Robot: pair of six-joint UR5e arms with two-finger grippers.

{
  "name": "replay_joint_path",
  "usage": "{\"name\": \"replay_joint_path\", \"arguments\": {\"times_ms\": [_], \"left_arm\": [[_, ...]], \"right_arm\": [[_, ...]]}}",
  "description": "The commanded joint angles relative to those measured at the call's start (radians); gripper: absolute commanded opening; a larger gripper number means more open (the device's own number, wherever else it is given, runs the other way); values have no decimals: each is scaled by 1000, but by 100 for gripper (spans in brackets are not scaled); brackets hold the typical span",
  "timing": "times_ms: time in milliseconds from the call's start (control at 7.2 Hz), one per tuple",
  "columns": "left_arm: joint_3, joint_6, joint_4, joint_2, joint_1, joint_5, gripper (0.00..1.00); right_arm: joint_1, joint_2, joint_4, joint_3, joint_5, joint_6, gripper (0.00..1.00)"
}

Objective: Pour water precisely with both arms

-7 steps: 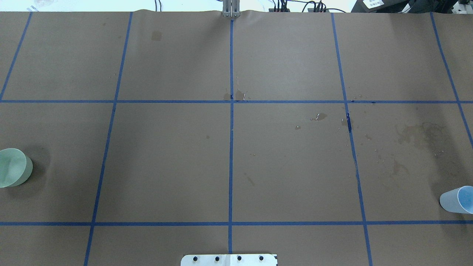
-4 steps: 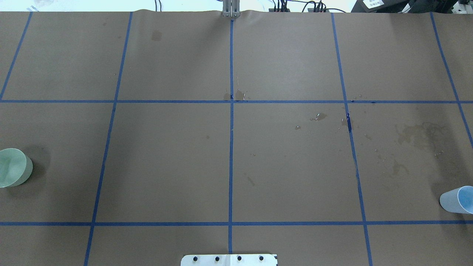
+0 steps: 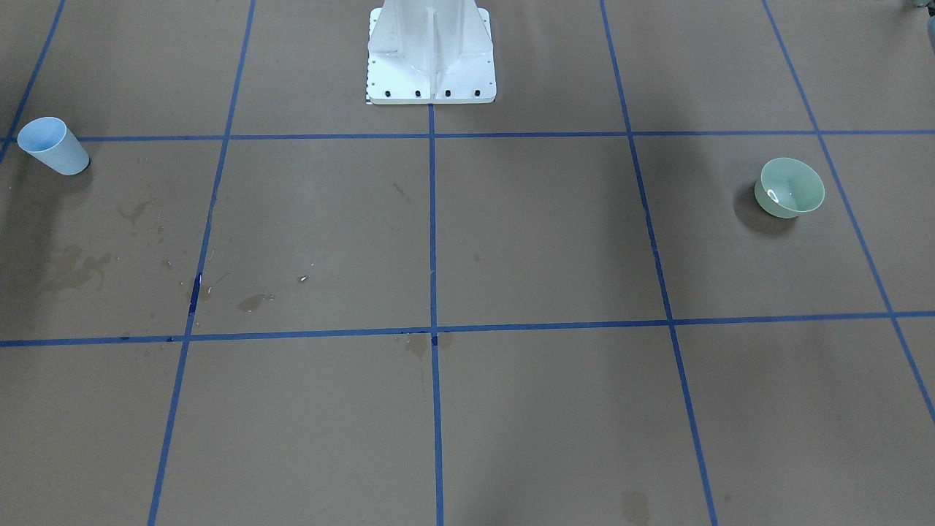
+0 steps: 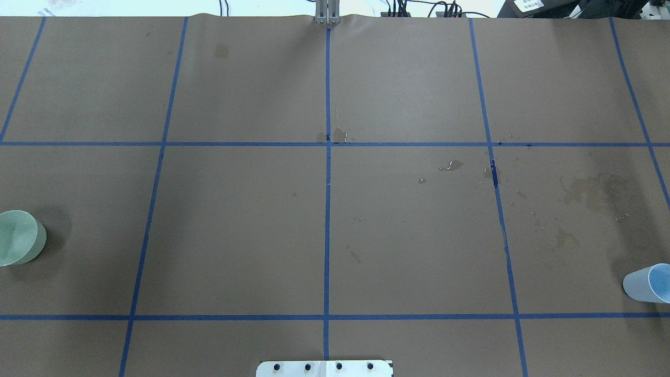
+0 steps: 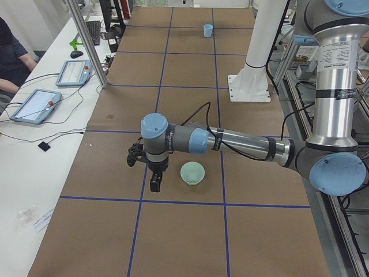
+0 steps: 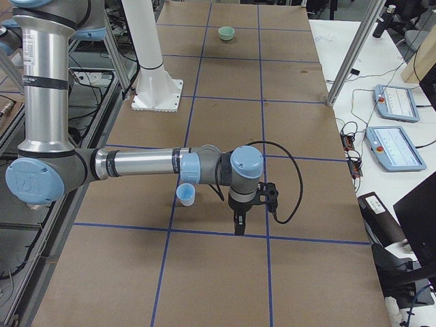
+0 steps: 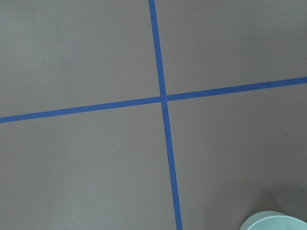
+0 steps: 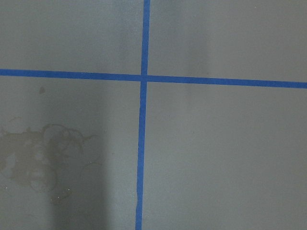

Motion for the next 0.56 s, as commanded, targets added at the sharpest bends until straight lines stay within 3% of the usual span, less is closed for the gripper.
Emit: {"name": "replay_joint_path", "arguments": {"times_ms": [0,416], "left_arm": [[3,6,-2,9,-2,0,100],[7,8,-8,40,-5,-3,100]], "right_arm": [[0,1,-1,-2,1,0,100],[0,-1,-3,-2,41,2,100]]}}
